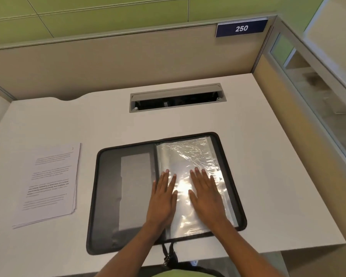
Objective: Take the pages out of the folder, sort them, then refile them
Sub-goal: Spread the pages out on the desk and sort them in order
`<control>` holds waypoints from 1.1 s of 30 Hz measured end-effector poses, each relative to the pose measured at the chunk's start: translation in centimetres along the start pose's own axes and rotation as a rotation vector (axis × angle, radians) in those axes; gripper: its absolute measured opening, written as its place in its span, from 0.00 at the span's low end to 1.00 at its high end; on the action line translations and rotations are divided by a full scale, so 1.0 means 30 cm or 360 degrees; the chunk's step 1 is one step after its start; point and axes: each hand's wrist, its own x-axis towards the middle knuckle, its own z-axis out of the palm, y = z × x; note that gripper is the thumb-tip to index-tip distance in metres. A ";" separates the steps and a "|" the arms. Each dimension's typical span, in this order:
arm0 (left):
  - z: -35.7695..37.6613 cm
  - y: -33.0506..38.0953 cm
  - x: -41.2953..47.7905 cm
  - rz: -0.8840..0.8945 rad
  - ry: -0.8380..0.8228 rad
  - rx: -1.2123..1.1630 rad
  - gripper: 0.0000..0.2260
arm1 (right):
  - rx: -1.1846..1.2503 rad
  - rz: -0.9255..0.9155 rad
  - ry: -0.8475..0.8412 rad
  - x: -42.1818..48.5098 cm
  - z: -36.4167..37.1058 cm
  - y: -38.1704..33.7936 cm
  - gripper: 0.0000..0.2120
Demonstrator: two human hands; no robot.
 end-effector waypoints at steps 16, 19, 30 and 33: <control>0.044 0.133 0.075 0.0012 -0.0089 0.0234 0.27 | -0.0156 0.0034 -0.0021 -0.079 -0.067 0.240 0.30; 0.081 0.197 0.107 0.0019 -0.0095 0.0205 0.27 | -0.0191 0.0034 -0.0039 -0.081 -0.097 0.314 0.31; 0.158 0.349 0.181 -0.0014 -0.0127 0.0138 0.27 | -0.0242 -0.0020 -0.0043 -0.060 -0.167 0.485 0.30; 0.167 0.358 0.191 0.0010 -0.0138 0.0126 0.27 | -0.0234 -0.0001 -0.0051 -0.063 -0.171 0.501 0.30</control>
